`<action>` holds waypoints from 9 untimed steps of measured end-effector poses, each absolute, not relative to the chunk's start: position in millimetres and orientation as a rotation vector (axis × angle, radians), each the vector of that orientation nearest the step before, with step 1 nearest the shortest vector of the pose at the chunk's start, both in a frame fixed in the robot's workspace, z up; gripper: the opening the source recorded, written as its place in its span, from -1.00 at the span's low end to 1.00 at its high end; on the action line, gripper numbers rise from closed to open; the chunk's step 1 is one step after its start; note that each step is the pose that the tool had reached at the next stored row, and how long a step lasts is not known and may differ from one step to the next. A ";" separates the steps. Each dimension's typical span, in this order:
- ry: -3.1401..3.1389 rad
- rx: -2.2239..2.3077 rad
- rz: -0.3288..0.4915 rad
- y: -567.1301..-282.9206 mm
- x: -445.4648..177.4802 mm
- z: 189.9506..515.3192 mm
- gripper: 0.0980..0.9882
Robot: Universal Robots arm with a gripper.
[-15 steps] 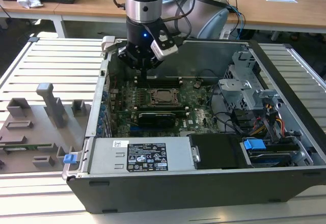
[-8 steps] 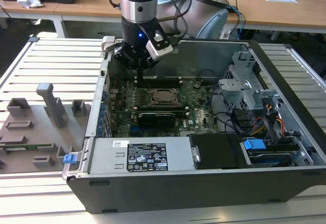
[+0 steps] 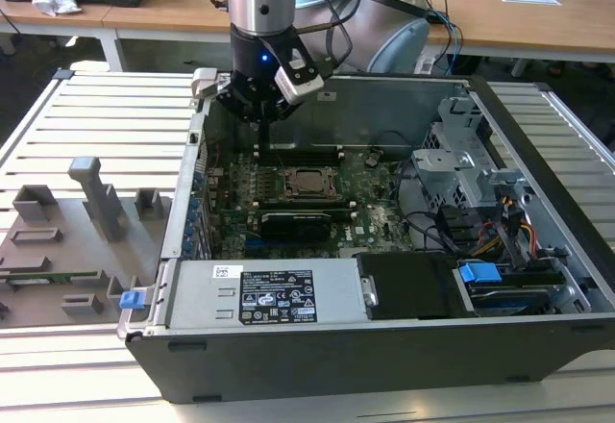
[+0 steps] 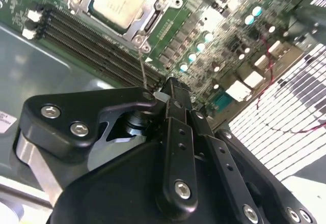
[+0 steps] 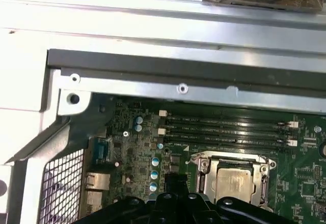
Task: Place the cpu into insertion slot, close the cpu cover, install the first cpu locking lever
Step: 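Install the first cpu locking lever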
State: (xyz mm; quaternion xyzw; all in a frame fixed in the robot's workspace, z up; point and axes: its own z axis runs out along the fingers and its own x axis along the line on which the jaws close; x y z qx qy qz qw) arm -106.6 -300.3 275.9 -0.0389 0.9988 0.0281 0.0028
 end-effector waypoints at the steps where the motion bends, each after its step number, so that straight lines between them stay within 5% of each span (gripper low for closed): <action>1: 3.132 -0.122 0.089 -297.4 -106.7 275.8 -0.98; 9: 3.132 -0.122 0.095 -288.7 -106.7 270.9 -0.98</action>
